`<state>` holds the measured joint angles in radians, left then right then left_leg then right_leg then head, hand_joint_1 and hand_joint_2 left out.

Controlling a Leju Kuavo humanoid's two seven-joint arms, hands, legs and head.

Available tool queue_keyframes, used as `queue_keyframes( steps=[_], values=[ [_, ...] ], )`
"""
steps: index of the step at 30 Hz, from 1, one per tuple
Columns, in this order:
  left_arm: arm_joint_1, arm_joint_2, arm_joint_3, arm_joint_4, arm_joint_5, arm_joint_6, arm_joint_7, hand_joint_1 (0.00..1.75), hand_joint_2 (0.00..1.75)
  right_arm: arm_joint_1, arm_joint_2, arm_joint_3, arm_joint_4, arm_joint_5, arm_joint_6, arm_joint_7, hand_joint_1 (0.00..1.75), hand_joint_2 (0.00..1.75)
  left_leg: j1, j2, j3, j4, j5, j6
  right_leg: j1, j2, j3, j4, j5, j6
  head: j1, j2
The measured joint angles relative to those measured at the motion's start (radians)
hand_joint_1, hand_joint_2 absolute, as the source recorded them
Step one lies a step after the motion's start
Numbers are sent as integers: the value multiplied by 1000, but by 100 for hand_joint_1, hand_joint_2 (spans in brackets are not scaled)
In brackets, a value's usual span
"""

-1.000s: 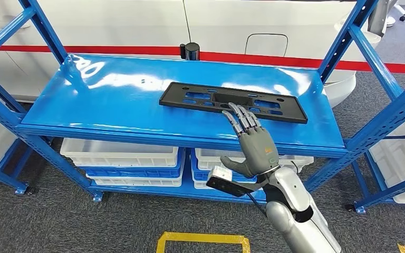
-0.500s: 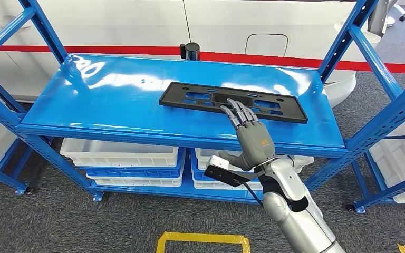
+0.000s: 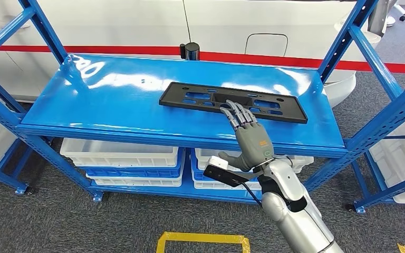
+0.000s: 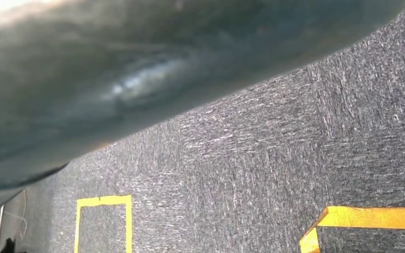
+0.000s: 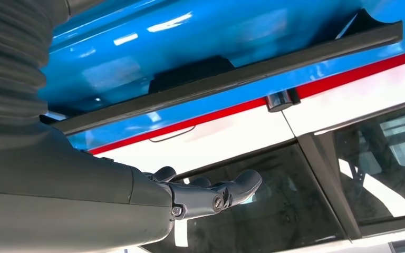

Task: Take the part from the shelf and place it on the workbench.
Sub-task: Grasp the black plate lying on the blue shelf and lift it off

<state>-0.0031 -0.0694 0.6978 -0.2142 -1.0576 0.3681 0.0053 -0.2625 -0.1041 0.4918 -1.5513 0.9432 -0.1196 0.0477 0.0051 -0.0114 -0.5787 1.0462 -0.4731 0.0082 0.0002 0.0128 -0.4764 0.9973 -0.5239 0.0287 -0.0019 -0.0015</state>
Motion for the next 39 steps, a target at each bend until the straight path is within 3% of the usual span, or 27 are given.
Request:
queue_keyframes(
  steps=[20, 24, 26, 28, 30, 32, 33, 35, 36, 37, 39],
  values=[
    [0, 0, -10, 0, -13, 0, 0, 0, 0, 1, 8, 1, 19, 12, -4, 1, 0, 175, -4, 0, -1, 2, -1, 1, -4, 0, -1, -1, 1, 1, 0, 0],
    [0, 0, -10, 0, -13, -1, -2, 0, 0, 1, 10, 1, 20, 14, -8, 1, 0, 175, -10, 0, -3, 1, -2, 7, -9, 0, -4, -3, 2, 5, 0, 0],
    [0, -1, -10, 0, -13, -2, -3, 0, 0, 2, 13, -1, 20, 15, -10, 1, 0, 175, -4, 1, 2, -11, 2, 15, -10, 0, -12, 4, -2, 10, -1, 0],
    [-1, -2, -10, 0, -13, -3, -4, 0, 0, 4, 15, -4, 20, 16, -12, 1, 0, 175, 5, 3, 8, -23, 8, 23, -11, -1, -51, 70, -26, 12, 3, 0],
    [-1, -2, -10, 0, -13, -3, -5, 0, 0, 9, 16, -6, 20, 17, -14, 1, 0, 175, 7, 3, 8, -26, 8, 25, -16, -1, -135, 209, -66, 11, 7, 0],
    [-1, -2, -10, 0, -13, -5, -5, 0, 0, 16, 16, -7, 21, 18, -15, 1, 0, 175, 10, 2, 10, -25, 5, 23, -23, -2, -204, 299, -74, 21, 7, 0],
    [-1, -2, -10, 0, -13, -6, -5, 0, 0, 18, 16, -7, 21, 19, -16, 1, 0, 175, 13, 1, 12, -25, 3, 20, -27, -2, -211, 286, -52, 33, 7, 0],
    [-1, -2, -10, 0, -13, -9, -5, 0, 0, 20, 16, -8, 21, 21, -18, 1, 0, 175, 20, -3, 21, -24, -5, 7, -35, -6, -174, 159, 25, 62, 8, 0],
    [-1, 0, -10, 0, -13, -10, -5, 0, 0, 20, 16, -8, 21, 22, -20, 1, 0, 175, 21, -4, 24, -23, -10, -2, -36, -7, -148, 93, 56, 70, 11, 0],
    [-1, 0, -10, 0, -13, -10, -6, 0, 0, 21, 16, -9, 21, 23, -22, 1, 0, 175, 20, -5, 25, -23, -13, -10, -36, -7, -131, 49, 74, 66, 12, 0],
    [-2, 2, -10, -1, -14, -10, -7, 0, 0, 25, 18, -9, 22, 25, -24, -1, 0, 175, 17, -6, 26, -26, -15, -24, -31, -4, -121, 29, 77, 42, 11, 0]
  ],
)
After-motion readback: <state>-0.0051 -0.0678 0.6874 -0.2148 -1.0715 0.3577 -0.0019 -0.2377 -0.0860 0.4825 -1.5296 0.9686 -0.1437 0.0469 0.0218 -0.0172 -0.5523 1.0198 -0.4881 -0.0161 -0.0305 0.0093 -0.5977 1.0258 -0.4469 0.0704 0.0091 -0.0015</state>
